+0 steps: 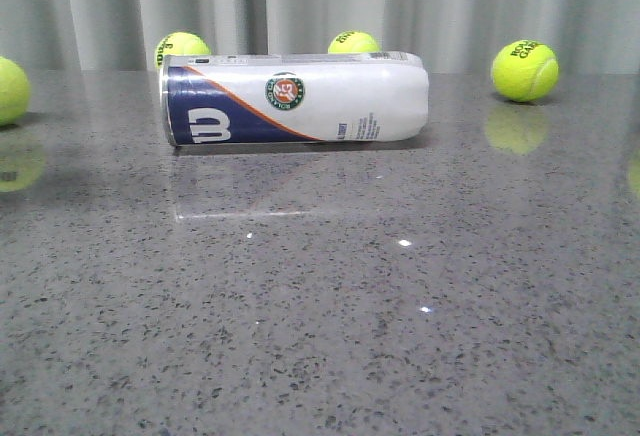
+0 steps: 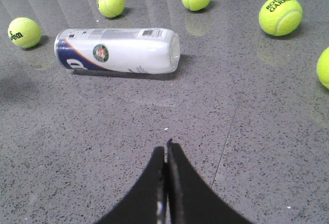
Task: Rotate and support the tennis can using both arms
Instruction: 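Grasp the can's open end with the left gripper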
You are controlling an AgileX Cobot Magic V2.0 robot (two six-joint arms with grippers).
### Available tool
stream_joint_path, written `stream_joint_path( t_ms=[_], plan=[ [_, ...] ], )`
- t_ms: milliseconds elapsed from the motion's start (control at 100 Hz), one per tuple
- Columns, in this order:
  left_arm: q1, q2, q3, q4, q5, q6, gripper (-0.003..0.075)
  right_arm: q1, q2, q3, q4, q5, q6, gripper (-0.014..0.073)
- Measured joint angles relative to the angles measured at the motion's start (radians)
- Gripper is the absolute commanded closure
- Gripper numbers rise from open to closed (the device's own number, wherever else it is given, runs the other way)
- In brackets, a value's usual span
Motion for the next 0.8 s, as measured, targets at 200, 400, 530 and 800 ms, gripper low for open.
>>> stream_joint_path(
  t_ms=[200, 400, 530, 800],
  plan=[
    [0.0, 0.201, -0.089, -0.221, 0.044, 0.12, 0.019, 0.0, 0.0, 0.0, -0.002, 0.0, 0.0, 0.0659],
    [-0.037, 0.403, -0.175, -0.336, 0.061, 0.155, 0.0191, 0.0, 0.0, 0.0, -0.002, 0.0, 0.0, 0.0659],
    [-0.078, 0.514, -0.214, -0.382, 0.068, 0.157, 0.0229, 0.0, 0.0, 0.0, -0.002, 0.0, 0.0, 0.0659],
    [-0.123, 0.597, -0.223, -0.523, 0.119, 0.197, 0.0656, 0.0, 0.0, 0.0, -0.002, 0.0, 0.0, 0.0659]
  ],
)
